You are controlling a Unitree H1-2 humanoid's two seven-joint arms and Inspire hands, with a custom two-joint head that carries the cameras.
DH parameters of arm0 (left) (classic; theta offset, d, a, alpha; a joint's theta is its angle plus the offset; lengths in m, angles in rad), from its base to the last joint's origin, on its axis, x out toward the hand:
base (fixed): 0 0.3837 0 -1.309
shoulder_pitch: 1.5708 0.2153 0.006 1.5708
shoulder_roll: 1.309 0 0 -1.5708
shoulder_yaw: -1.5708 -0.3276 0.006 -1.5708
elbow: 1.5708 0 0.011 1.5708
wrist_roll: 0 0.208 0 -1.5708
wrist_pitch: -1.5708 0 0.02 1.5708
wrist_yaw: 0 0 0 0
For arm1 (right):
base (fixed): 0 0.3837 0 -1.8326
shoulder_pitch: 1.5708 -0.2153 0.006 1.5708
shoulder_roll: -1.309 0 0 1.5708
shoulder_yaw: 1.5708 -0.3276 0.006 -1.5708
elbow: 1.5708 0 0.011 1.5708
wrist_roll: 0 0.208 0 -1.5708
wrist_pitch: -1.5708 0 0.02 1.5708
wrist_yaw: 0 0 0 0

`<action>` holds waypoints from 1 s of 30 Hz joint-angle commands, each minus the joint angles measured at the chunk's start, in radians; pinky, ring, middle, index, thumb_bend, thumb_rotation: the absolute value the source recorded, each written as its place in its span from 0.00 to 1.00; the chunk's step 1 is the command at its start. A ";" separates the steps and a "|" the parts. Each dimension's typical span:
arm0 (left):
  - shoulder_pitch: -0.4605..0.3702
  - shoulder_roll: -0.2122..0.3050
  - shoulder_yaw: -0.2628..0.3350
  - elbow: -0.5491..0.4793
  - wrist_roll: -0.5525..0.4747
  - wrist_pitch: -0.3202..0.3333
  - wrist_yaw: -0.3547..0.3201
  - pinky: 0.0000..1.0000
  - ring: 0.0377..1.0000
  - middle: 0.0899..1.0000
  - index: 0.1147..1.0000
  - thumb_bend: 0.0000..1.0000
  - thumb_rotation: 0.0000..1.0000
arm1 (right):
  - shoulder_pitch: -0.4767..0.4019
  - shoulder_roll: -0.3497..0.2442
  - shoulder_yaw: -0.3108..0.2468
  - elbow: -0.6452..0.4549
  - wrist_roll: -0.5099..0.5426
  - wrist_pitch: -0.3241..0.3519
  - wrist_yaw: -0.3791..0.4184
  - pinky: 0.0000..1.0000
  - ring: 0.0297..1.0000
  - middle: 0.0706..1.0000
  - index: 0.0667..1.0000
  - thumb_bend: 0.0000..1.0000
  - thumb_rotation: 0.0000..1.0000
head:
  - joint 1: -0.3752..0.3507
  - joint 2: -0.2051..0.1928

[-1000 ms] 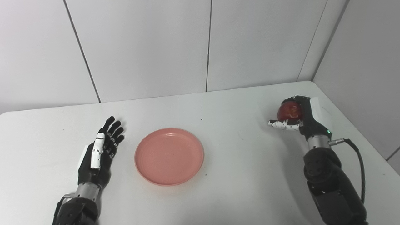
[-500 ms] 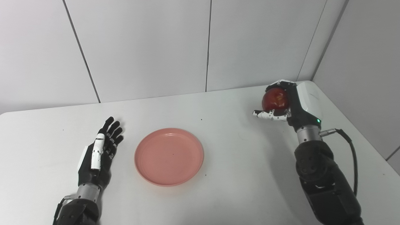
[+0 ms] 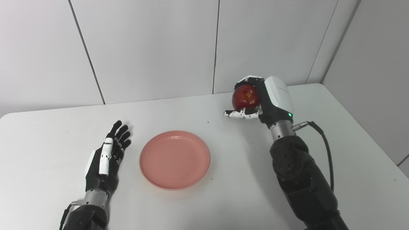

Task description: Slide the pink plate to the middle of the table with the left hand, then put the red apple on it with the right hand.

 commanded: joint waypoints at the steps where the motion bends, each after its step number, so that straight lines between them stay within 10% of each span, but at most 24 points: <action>1: 0.028 -0.013 -0.009 0.016 0.007 0.015 0.010 0.94 0.94 0.93 0.91 0.36 1.00 | -0.061 0.018 0.019 -0.003 -0.017 -0.060 -0.018 0.27 0.33 0.39 0.45 0.52 0.13 | 0.013 0.000; 30: 0.035 -0.061 -0.009 -0.011 0.034 0.033 0.074 0.94 0.93 0.93 0.91 0.37 1.00 | -0.052 0.207 0.264 0.066 -0.030 -0.109 0.027 0.27 0.32 0.40 0.45 0.52 0.13 | 0.241 0.023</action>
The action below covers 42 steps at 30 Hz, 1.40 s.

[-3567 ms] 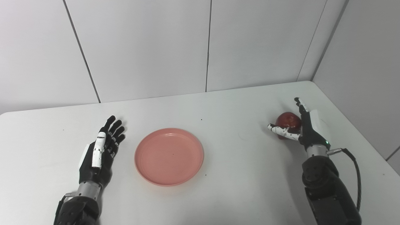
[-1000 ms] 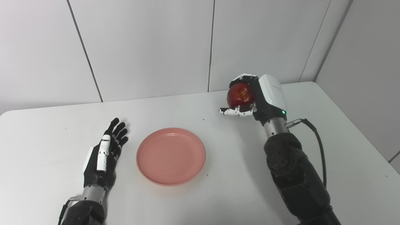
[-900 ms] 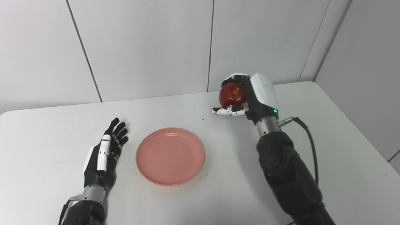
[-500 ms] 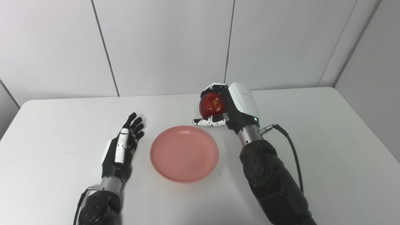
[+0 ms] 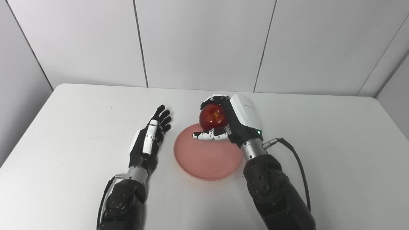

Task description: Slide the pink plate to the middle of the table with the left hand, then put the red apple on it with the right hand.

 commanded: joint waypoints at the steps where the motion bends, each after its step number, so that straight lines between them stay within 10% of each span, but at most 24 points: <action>1: 0.022 -0.009 0.000 0.013 -0.005 0.036 0.010 0.94 0.93 0.94 0.91 0.36 1.00 | -0.030 0.016 0.000 -0.014 0.004 -0.062 -0.003 0.26 0.31 0.39 0.45 0.52 0.13 | 0.002 0.000; 42: 0.022 -0.015 -0.002 -0.007 0.005 0.037 0.034 0.92 0.92 0.93 0.90 0.37 1.00 | 0.009 0.015 0.004 0.175 0.029 -0.121 -0.030 0.24 0.31 0.40 0.45 0.52 0.13 | 0.045 0.014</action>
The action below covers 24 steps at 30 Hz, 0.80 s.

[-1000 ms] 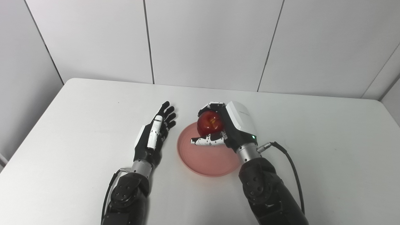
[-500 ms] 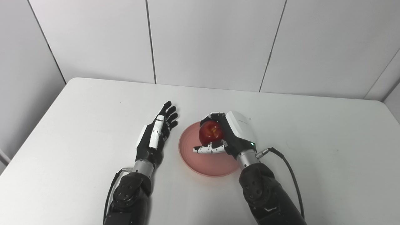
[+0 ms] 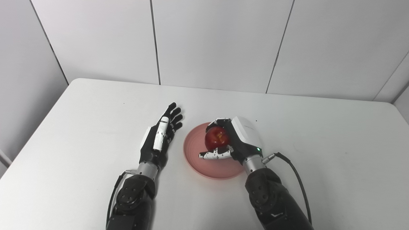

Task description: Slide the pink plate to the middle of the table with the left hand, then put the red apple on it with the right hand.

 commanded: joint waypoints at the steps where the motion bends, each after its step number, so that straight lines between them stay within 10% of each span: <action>1: 0.019 -0.007 -0.002 0.002 0.004 0.029 0.012 0.92 0.92 0.93 0.90 0.36 1.00 | -0.020 0.004 -0.004 -0.021 -0.006 -0.051 -0.022 0.25 0.32 0.41 0.45 0.52 0.13 | 0.001 0.002; 12: 0.017 -0.007 -0.002 0.008 0.006 0.023 0.014 0.92 0.93 0.93 0.90 0.37 1.00 | -0.008 0.000 -0.005 -0.054 -0.014 -0.026 0.000 0.35 0.44 0.52 0.45 0.52 0.15 | 0.000 0.003; 16: 0.018 -0.007 -0.001 0.010 0.001 0.021 0.011 0.92 0.93 0.93 0.90 0.37 1.00 | -0.005 0.003 -0.007 -0.066 -0.025 -0.008 0.007 0.44 0.53 0.61 0.59 0.95 0.31 | -0.001 0.002; 24: 0.021 -0.009 0.001 -0.010 -0.006 0.046 0.015 0.92 0.93 0.93 0.91 0.36 1.00 | -0.001 0.008 -0.026 -0.079 -0.015 -0.029 0.006 0.50 0.59 0.66 0.69 1.00 0.43 | -0.004 0.001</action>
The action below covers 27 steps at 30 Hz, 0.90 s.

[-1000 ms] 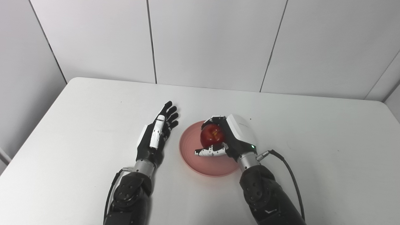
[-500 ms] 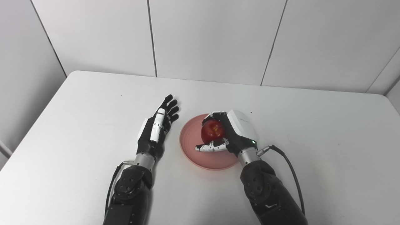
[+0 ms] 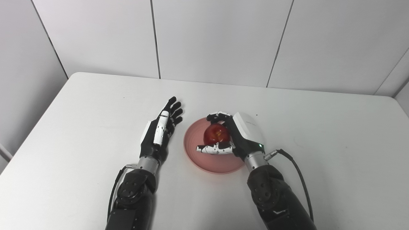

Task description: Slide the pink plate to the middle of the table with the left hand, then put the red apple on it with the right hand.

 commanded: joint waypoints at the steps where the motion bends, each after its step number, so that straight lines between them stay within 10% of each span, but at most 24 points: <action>1: 0.019 -0.007 0.000 -0.005 -0.006 0.041 0.008 0.92 0.93 0.93 0.91 0.36 1.00 | -0.022 0.009 -0.013 -0.032 0.004 -0.031 -0.017 0.51 0.59 0.66 0.70 1.00 0.43 | 0.000 0.001; 27: 0.014 -0.008 0.010 0.006 -0.030 0.048 0.000 0.94 0.95 0.95 0.90 0.36 1.00 | 0.000 -0.016 -0.064 -0.121 0.038 -0.185 -0.116 0.73 0.80 0.84 0.87 1.00 0.65 | -0.009 -0.011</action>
